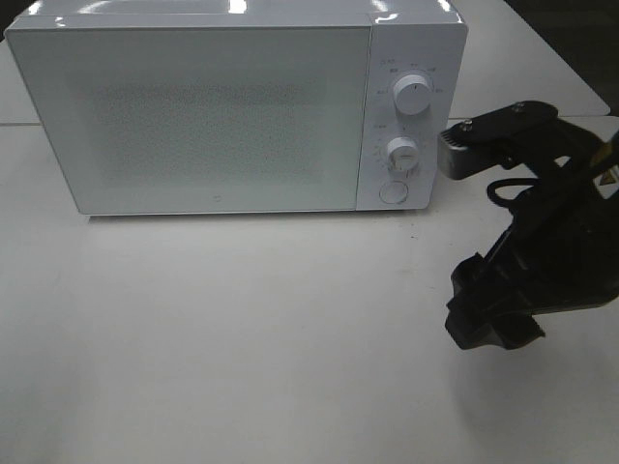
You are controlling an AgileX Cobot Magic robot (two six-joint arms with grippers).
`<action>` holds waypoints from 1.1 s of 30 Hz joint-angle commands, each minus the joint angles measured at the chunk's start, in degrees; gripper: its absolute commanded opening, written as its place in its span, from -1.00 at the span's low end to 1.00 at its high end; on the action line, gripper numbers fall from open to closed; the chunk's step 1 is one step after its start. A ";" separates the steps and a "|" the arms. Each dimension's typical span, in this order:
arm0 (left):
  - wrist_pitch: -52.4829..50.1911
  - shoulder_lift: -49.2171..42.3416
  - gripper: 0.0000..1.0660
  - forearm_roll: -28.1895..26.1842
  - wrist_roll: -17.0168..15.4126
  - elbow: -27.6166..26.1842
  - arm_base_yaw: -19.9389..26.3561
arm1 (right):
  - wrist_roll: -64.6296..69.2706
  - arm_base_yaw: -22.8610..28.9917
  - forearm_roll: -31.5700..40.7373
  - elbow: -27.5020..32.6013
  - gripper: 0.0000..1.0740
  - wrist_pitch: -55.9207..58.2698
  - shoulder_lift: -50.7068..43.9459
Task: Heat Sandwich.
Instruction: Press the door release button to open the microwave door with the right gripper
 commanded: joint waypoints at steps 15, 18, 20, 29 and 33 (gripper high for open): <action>-0.34 -1.66 0.94 -0.23 -0.06 0.00 0.17 | 0.11 -0.06 -1.83 5.56 0.42 9.00 -21.08; -0.34 -1.66 0.94 -0.23 -0.06 0.00 0.17 | 0.17 -0.06 -1.83 7.16 0.42 9.17 -23.32; -0.34 -1.66 0.94 -0.23 -0.06 0.00 0.17 | 0.34 -0.06 -1.83 8.37 0.42 9.63 -25.61; -0.34 -1.66 0.94 -0.23 -0.06 0.00 0.17 | -1.15 -10.60 -1.60 10.71 0.42 13.64 -36.50; -0.34 -1.66 0.94 -0.23 -0.06 0.00 0.17 | -1.60 -15.01 -1.60 10.71 0.42 14.78 -41.71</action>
